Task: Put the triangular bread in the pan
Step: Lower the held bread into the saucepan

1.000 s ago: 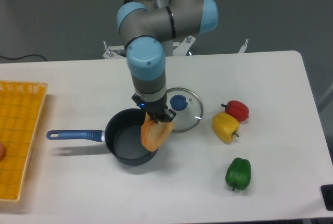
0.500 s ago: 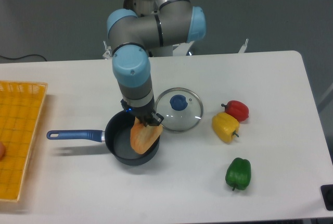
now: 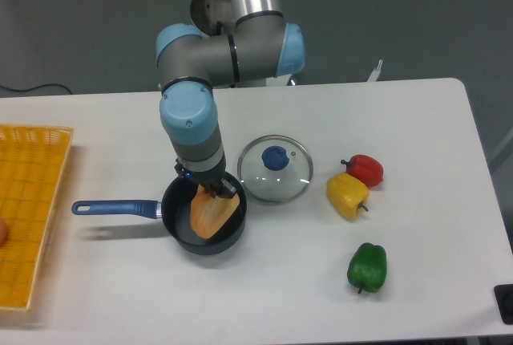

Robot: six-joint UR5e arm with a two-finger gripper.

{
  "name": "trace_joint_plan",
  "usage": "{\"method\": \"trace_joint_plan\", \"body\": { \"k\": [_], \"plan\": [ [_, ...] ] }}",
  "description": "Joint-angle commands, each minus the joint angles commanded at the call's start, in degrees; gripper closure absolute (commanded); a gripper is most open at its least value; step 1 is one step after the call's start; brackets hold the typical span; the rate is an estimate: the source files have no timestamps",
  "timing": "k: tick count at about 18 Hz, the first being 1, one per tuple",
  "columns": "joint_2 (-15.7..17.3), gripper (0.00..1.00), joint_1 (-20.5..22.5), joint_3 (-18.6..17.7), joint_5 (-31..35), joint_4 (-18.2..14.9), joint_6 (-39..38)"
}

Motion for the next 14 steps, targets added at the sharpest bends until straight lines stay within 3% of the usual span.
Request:
{"method": "trace_joint_plan", "body": {
  "k": [14],
  "plan": [
    [-0.8,0.78,-0.3,-0.4,0.1,1.2,-0.4]
  ]
}}
